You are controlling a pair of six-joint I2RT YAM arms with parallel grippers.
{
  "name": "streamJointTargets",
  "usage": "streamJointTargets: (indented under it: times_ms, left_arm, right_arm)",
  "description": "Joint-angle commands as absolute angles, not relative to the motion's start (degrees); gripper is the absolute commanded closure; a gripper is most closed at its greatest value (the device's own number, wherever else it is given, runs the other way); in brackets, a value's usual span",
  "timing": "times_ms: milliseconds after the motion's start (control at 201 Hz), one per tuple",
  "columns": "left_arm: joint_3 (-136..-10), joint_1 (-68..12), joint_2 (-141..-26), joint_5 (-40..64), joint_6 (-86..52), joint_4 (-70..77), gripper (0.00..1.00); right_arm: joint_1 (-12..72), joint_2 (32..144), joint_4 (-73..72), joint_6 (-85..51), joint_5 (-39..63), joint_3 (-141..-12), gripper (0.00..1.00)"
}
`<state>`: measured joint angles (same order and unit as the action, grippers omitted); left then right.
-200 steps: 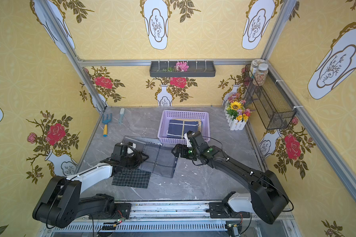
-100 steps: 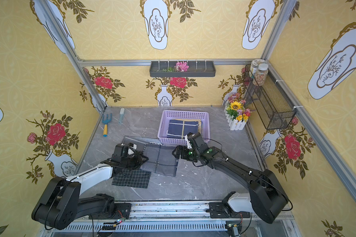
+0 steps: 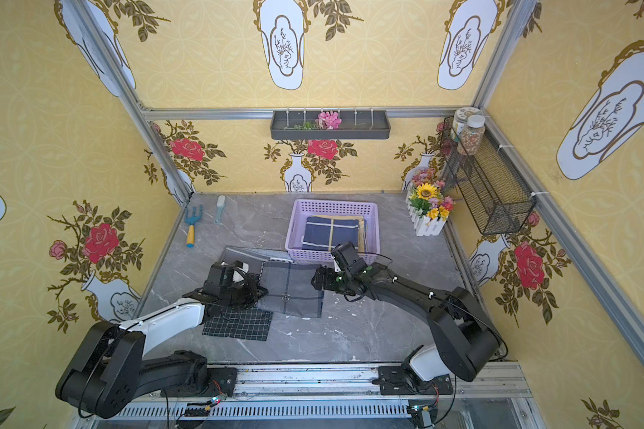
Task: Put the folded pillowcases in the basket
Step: Pick up the pillowcase from the center of the board.
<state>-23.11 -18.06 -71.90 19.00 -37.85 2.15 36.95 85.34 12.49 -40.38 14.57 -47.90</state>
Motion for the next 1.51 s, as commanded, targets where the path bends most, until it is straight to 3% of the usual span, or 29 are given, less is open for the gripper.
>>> streamJointTargets:
  times_ms: [0, 179, 284, 598, 803, 1137, 1501]
  left_arm:
    - [-22.96, -18.50, -71.90, 18.34, -37.74, 2.16, 0.92]
    - [-23.03, -18.81, -70.83, 17.02, -37.46, 1.32, 0.98]
    - [-22.98, -18.81, -70.58, 16.76, -37.21, 0.97, 0.98]
    - [-22.98, -18.81, -70.97, 16.90, -37.00, 1.00, 1.00]
    - [-23.12, -18.81, -71.52, 16.88, -36.92, 1.27, 1.00]
    - [-23.20, -18.81, -71.97, 16.88, -36.89, 1.58, 1.00]
    - [-23.23, -18.90, -70.95, 17.42, -36.90, 1.47, 1.00]
  right_arm:
    - [38.08, 89.05, 13.21, -38.39, 11.18, -50.17, 0.02]
    - [40.44, 96.30, 16.37, -37.05, 6.89, -55.85, 0.11]
    - [40.95, 99.64, 18.02, -36.61, 4.69, -58.63, 0.21]
    - [41.37, 104.81, 20.28, -36.77, 1.32, -62.35, 0.32]
    - [41.83, 107.77, 20.21, -36.77, 1.64, -63.61, 0.45]
    - [42.14, 108.28, 22.01, -37.09, -0.24, -64.26, 0.71]
    - [43.50, 105.90, 23.00, -37.27, -1.33, -63.25, 0.91]
